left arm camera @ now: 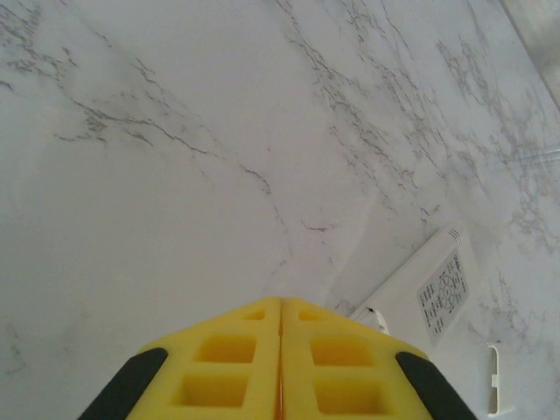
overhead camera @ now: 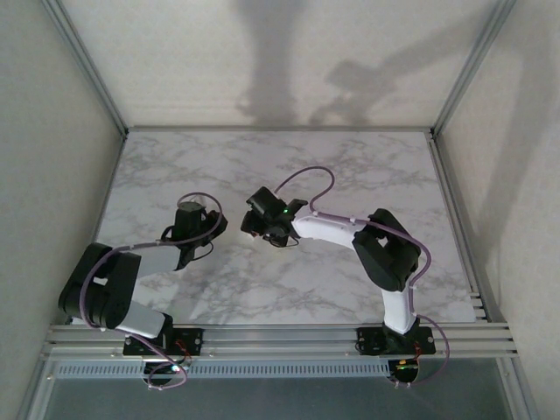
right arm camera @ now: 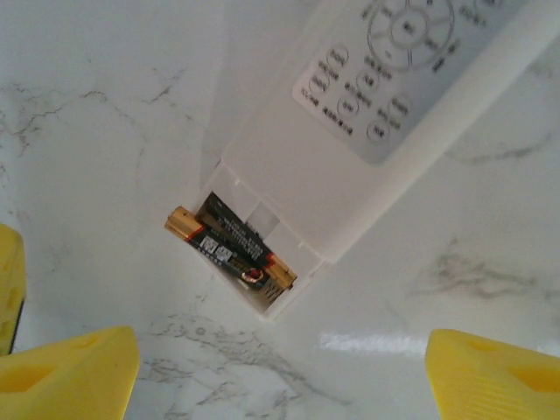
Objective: Load the batteries into the remote control
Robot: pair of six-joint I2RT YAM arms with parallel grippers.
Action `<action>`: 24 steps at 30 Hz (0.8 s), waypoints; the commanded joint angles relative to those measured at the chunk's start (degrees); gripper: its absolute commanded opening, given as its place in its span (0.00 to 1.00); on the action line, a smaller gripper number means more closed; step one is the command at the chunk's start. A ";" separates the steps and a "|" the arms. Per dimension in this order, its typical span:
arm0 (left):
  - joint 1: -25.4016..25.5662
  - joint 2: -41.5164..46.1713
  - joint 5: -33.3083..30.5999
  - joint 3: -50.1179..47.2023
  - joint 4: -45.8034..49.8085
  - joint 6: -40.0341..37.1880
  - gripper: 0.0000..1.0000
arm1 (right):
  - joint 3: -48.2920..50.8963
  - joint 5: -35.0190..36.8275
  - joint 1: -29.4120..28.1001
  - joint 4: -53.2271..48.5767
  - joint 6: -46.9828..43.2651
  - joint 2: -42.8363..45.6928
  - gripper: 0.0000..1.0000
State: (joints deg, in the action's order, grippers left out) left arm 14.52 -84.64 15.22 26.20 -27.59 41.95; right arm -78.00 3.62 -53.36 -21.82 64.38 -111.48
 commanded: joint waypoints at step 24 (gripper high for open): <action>-1.62 3.00 -1.79 -2.99 -2.88 1.94 0.05 | -14.96 3.38 -0.79 -9.21 17.66 -11.74 0.75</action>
State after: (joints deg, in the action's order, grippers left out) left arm 13.45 -82.43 13.69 24.18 -28.95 43.33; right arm -91.29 4.97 -54.41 -28.93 80.62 -121.82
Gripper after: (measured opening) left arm 0.050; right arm 0.750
